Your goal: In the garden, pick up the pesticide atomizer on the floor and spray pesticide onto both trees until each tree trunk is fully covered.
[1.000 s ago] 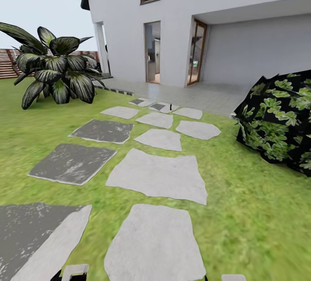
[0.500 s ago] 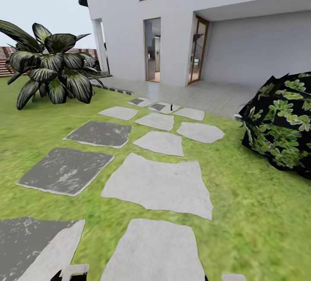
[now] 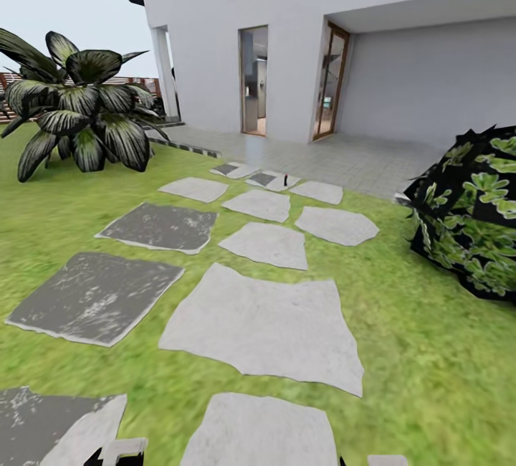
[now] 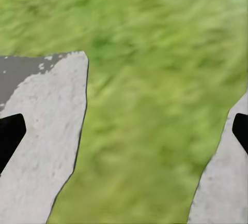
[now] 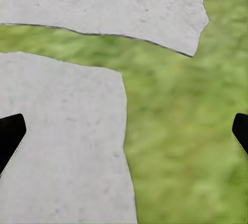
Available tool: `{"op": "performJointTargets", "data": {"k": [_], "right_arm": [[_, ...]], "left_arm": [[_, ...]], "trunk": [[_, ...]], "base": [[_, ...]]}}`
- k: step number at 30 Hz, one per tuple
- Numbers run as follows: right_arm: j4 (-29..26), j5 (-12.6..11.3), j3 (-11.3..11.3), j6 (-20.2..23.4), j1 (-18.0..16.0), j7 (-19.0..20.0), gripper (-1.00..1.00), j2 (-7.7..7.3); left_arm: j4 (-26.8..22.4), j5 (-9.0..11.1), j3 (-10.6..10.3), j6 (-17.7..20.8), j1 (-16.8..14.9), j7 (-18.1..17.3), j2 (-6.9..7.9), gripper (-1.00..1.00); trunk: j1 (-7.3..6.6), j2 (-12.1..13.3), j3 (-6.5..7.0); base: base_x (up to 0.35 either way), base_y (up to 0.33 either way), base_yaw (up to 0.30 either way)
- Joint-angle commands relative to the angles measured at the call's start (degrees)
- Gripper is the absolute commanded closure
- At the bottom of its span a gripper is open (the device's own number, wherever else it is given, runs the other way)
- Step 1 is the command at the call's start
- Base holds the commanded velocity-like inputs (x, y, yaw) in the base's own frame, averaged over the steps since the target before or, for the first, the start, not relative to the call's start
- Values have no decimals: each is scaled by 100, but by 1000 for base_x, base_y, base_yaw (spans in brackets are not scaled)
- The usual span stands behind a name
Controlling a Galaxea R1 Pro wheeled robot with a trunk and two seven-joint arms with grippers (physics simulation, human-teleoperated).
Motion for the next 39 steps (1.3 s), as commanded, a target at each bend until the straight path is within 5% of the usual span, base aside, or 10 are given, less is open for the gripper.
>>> {"op": "performJointTargets", "data": {"k": [1,39], "right_arm": [[0,0,0,0,0,-1,-100,0],[9,9,2,-1,0,2,-100,0]], "left_arm": [[0,-1,0,0,0,1,-1,-100],[8,1,0,9,-1,-1,-8,-100]], "trunk": [[0,0,0],[0,0,0]], "base": [[339,0,0],[339,0,0]]}}
